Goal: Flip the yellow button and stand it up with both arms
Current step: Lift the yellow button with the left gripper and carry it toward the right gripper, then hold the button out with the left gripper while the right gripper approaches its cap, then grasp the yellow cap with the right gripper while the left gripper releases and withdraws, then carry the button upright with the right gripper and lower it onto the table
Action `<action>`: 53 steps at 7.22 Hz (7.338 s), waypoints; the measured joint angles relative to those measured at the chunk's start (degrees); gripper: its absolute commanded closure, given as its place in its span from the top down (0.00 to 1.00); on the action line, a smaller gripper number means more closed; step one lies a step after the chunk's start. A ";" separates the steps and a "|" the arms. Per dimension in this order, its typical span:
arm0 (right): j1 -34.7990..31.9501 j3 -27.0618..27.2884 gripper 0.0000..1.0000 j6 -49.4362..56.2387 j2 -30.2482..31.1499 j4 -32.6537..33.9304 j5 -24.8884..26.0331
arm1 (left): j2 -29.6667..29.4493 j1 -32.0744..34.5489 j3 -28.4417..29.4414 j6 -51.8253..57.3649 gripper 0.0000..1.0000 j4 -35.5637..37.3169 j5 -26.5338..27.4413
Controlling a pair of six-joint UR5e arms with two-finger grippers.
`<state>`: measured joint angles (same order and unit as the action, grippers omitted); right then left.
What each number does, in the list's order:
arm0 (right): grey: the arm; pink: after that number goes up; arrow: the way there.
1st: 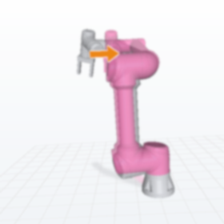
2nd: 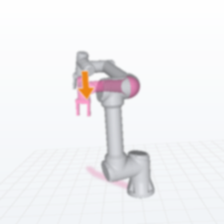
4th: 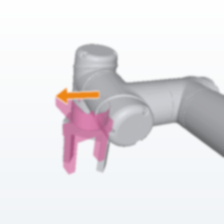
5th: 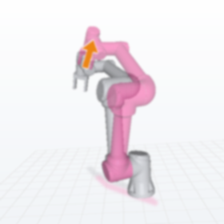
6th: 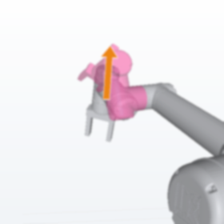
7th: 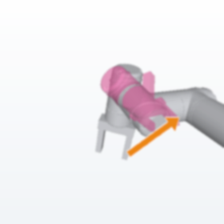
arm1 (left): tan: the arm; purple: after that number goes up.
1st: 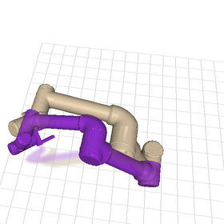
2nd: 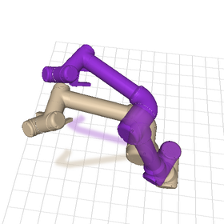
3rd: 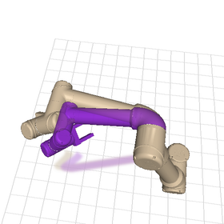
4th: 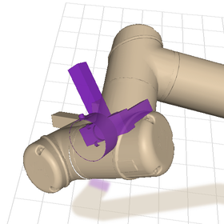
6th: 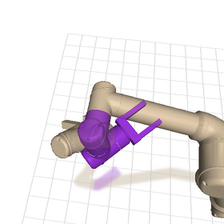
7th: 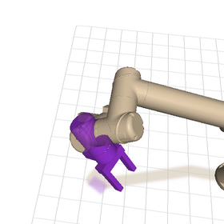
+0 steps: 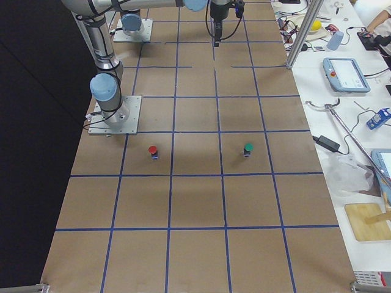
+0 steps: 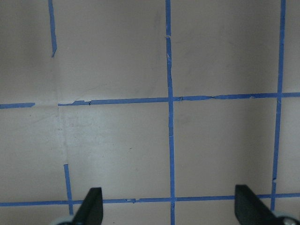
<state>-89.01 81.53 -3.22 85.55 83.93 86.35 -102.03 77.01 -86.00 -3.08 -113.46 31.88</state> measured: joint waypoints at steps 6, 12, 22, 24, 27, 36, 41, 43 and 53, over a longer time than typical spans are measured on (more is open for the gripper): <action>11.57 -0.50 1.00 1.44 0.34 -12.12 -19.29 | -0.20 6.40 -11.83 0.28 0.00 2.41 -30.39; 10.58 -0.19 1.00 -0.16 -5.70 -18.06 -49.39 | -0.25 11.66 -17.21 0.51 0.00 3.14 -43.70; 6.45 -0.85 0.33 -0.52 -9.45 -17.31 -58.02 | 0.89 13.96 -18.74 -0.27 0.01 3.17 -46.85; 6.69 -0.85 0.33 -0.55 -9.21 -17.54 -58.04 | 1.07 13.93 -18.76 -0.34 0.17 3.23 -46.89; 6.76 -0.89 0.33 -0.56 -9.10 -17.57 -58.08 | 1.26 13.79 -17.90 -0.52 0.89 3.53 -46.84; 10.51 -3.40 0.25 -3.21 -6.81 -15.33 -30.23 | 3.84 3.72 -14.22 -32.78 0.92 40.29 5.18; 12.44 3.14 0.19 11.32 -5.17 -3.34 0.03 | 5.11 6.15 -7.02 -14.28 0.99 32.50 50.78; 15.75 7.83 0.19 23.09 -5.03 5.26 4.50 | 5.72 9.15 -6.67 -0.55 1.00 29.99 57.92; 41.10 40.06 0.15 62.88 -4.18 55.92 1.00 | 6.80 11.68 -1.28 6.51 1.00 27.11 57.06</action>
<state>-47.91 121.59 59.66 81.37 139.85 87.35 -95.22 88.68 -87.28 3.44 -86.35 88.94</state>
